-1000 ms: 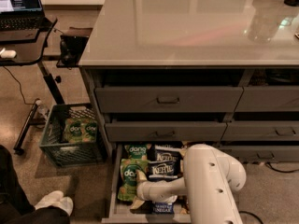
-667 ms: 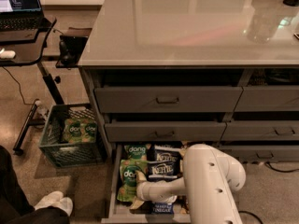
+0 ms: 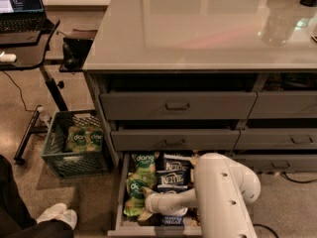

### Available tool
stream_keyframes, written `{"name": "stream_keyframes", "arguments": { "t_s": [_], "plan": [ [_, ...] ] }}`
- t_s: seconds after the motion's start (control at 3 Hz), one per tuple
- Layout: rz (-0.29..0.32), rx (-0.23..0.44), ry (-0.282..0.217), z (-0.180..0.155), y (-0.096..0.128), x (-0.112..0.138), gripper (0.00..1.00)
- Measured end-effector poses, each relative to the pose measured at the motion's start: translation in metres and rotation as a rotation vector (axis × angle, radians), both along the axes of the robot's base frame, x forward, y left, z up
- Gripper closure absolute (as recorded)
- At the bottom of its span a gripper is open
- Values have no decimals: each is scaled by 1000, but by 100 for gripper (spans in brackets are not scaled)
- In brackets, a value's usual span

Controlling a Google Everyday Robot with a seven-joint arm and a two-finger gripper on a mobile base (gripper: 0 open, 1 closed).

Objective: Pick green rice chip bag from bottom drawer and place on counter

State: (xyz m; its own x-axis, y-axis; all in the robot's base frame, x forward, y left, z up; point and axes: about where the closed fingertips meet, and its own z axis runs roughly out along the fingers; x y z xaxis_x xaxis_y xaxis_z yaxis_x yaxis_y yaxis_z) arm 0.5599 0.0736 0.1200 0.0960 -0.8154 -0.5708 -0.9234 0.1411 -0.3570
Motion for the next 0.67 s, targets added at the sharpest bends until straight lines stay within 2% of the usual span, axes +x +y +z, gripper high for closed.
{"name": "stream_keyframes", "arguments": {
  "t_s": [0.33,0.67],
  "plan": [
    [0,0,0,6,0,0,88],
    [22,61,-22,48,1,13,100]
  ]
}}
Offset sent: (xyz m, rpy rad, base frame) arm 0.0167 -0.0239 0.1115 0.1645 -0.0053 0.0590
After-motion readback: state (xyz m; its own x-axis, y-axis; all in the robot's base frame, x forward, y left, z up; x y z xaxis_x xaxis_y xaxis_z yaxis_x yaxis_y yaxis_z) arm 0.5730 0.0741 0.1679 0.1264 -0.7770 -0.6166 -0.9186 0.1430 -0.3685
